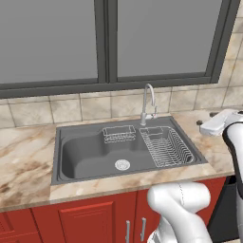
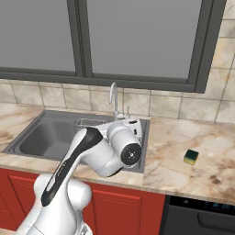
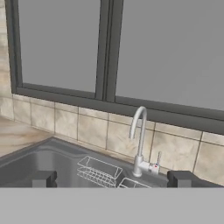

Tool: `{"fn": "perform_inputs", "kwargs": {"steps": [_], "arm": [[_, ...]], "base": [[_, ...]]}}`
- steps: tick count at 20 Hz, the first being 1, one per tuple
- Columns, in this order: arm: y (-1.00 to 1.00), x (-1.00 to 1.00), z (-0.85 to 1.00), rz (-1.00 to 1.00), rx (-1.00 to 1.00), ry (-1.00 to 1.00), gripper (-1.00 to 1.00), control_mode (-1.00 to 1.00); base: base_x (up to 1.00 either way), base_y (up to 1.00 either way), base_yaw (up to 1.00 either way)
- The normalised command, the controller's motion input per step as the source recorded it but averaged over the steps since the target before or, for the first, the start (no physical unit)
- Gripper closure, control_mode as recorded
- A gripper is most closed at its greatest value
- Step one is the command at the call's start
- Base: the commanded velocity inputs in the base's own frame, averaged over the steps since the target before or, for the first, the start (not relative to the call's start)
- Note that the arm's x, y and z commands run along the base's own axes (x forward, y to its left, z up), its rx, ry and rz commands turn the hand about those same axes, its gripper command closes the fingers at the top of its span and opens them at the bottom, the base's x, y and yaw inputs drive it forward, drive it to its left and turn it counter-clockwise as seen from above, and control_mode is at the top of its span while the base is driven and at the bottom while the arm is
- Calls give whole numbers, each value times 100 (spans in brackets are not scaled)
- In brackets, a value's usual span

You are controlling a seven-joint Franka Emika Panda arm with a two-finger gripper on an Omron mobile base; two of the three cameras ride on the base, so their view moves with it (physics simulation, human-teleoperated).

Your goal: Soak the sponge with water for a few seconds and then drop it inside the sink.

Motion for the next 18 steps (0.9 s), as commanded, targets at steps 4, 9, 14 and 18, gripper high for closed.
{"fn": "perform_inputs", "kwargs": {"steps": [4, 9, 14, 18], "arm": [[0, 29, -22, 0, 0, -1, -100, -100], [0, 30, -6, 0, 0, 0, -100, -100], [0, 35, -4, 0, 0, 0, -100, -100], [0, 35, -7, 0, 0, 0, -100, -100]], "base": [[0, 0, 0], [0, 0, 0], [0, 0, 0], [0, 0, 0]]}}
